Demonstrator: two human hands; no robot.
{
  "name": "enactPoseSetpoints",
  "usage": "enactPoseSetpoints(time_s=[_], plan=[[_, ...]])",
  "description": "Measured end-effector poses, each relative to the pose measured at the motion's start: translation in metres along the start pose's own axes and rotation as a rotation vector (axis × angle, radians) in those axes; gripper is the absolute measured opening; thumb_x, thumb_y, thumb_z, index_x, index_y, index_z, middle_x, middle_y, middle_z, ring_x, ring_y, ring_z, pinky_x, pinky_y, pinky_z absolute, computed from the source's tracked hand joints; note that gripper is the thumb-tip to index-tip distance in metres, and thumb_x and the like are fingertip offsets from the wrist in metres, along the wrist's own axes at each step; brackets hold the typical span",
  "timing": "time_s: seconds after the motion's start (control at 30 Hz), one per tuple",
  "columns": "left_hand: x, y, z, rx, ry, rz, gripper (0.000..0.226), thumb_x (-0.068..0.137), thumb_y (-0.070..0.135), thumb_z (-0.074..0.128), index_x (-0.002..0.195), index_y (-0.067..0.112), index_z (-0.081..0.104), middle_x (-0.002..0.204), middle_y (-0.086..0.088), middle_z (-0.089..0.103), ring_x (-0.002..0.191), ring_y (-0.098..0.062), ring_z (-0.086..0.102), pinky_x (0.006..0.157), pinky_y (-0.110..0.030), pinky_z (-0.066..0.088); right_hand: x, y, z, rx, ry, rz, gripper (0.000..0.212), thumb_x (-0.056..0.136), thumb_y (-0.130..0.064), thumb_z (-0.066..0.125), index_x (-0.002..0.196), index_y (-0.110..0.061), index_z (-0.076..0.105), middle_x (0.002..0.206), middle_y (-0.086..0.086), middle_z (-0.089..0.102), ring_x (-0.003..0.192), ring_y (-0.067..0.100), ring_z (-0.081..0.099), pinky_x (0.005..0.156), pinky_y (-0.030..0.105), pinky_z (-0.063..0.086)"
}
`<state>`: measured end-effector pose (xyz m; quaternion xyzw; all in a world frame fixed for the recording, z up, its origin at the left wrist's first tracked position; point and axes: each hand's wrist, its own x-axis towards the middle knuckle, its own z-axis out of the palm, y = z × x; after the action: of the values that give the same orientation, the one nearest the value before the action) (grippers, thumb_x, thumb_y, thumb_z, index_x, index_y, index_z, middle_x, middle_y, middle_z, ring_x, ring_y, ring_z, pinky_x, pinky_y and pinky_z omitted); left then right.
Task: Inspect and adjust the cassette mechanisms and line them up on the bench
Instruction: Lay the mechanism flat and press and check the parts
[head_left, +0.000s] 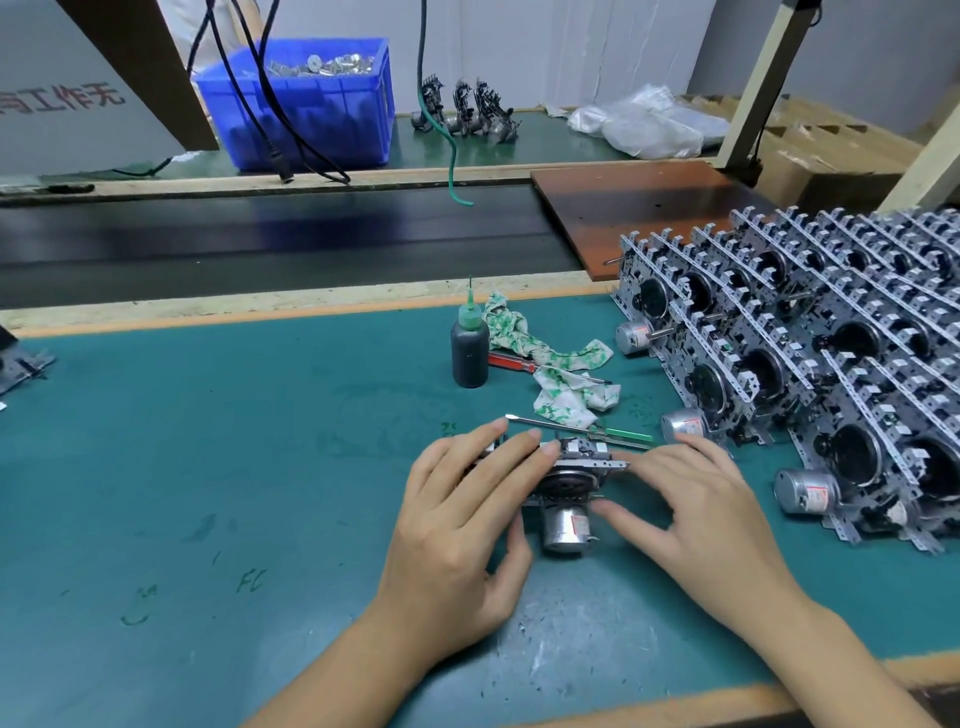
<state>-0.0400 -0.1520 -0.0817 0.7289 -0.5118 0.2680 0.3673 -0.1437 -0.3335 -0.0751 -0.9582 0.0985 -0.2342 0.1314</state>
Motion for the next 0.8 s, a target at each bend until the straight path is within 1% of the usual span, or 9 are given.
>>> enactPoseSetpoints(time_s=[0.17, 0.3, 0.43, 0.5, 0.57, 0.63, 0.7, 0.73, 0.8], plan=[[0.0, 0.0, 0.001, -0.015, 0.007, 0.001, 0.044, 0.083, 0.008, 0.049, 0.126, 0.014, 0.054, 0.128, 0.003, 0.058, 0.125, -0.02, 0.049, 0.103, -0.036, 0.037, -0.001, -0.004, 0.003, -0.05, 0.038, -0.053, 0.041, 0.081, -0.051, 0.05, 0.078, -0.017, 0.073, 0.077, -0.011, 0.066, 0.075, 0.014, 0.06, 0.096, 0.039, 0.035], [-0.001, 0.0, 0.001, -0.033, 0.02, 0.007, 0.044, 0.083, 0.007, 0.049, 0.126, 0.013, 0.055, 0.128, 0.002, 0.059, 0.125, -0.02, 0.049, 0.104, -0.036, 0.036, 0.0, -0.001, 0.002, -0.06, 0.018, -0.067, 0.045, 0.084, -0.054, 0.047, 0.082, -0.018, 0.073, 0.081, -0.011, 0.066, 0.082, 0.011, 0.053, 0.093, 0.036, 0.035], [0.001, -0.001, 0.002, -0.033, 0.019, 0.008, 0.042, 0.084, 0.007, 0.048, 0.125, 0.013, 0.056, 0.128, 0.002, 0.059, 0.125, -0.02, 0.049, 0.105, -0.035, 0.035, 0.0, -0.001, 0.0, -0.045, -0.002, -0.086, 0.046, 0.082, -0.053, 0.049, 0.083, -0.015, 0.074, 0.08, -0.009, 0.065, 0.078, 0.017, 0.057, 0.075, 0.025, 0.039], [0.001, -0.003, 0.001, -0.035, 0.01, 0.014, 0.041, 0.085, 0.008, 0.049, 0.124, 0.011, 0.058, 0.128, 0.001, 0.058, 0.124, -0.02, 0.05, 0.105, -0.036, 0.036, 0.005, -0.002, -0.006, -0.011, 0.002, -0.102, 0.047, 0.081, -0.056, 0.049, 0.087, -0.016, 0.073, 0.083, -0.008, 0.065, 0.08, 0.017, 0.059, 0.073, 0.026, 0.043], [0.001, -0.004, -0.002, -0.041, -0.009, 0.025, 0.039, 0.088, 0.01, 0.048, 0.125, 0.012, 0.057, 0.129, 0.0, 0.058, 0.124, -0.019, 0.05, 0.105, -0.035, 0.036, 0.013, -0.005, -0.015, 0.097, 0.04, -0.108, 0.046, 0.081, -0.056, 0.051, 0.095, -0.016, 0.07, 0.086, -0.007, 0.064, 0.083, 0.014, 0.057, 0.073, 0.029, 0.046], [0.003, -0.005, -0.005, -0.031, 0.004, 0.008, 0.036, 0.089, 0.013, 0.05, 0.125, 0.015, 0.053, 0.129, 0.001, 0.056, 0.119, -0.018, 0.051, 0.104, -0.031, 0.036, 0.025, -0.014, -0.024, 0.198, 0.093, -0.127, 0.042, 0.083, -0.052, 0.053, 0.094, -0.015, 0.066, 0.08, -0.007, 0.059, 0.077, 0.012, 0.054, 0.069, 0.032, 0.044], [0.006, -0.008, -0.009, 0.016, 0.063, -0.07, 0.03, 0.089, 0.019, 0.053, 0.119, 0.017, 0.054, 0.122, 0.002, 0.053, 0.109, -0.017, 0.052, 0.099, -0.025, 0.035, 0.039, -0.029, -0.028, 0.157, 0.121, -0.193, 0.037, 0.084, -0.049, 0.052, 0.085, -0.013, 0.062, 0.073, -0.01, 0.049, 0.069, 0.005, 0.044, 0.06, 0.03, 0.041], [0.008, -0.009, -0.011, 0.036, 0.089, -0.121, 0.027, 0.089, 0.022, 0.054, 0.116, 0.017, 0.057, 0.115, 0.002, 0.054, 0.103, -0.016, 0.053, 0.094, -0.024, 0.036, 0.046, -0.037, -0.03, 0.103, 0.099, -0.24, 0.036, 0.085, -0.048, 0.05, 0.081, -0.014, 0.059, 0.071, -0.012, 0.045, 0.066, 0.004, 0.04, 0.055, 0.028, 0.039], [0.012, -0.013, -0.015, 0.023, 0.08, -0.218, 0.024, 0.089, 0.027, 0.054, 0.105, 0.013, 0.066, 0.101, 0.001, 0.061, 0.09, -0.015, 0.054, 0.081, -0.026, 0.041, 0.059, -0.048, -0.033, -0.015, -0.001, -0.342, 0.037, 0.085, -0.05, 0.046, 0.075, -0.015, 0.055, 0.065, -0.01, 0.047, 0.057, 0.011, 0.043, 0.048, 0.027, 0.035]])
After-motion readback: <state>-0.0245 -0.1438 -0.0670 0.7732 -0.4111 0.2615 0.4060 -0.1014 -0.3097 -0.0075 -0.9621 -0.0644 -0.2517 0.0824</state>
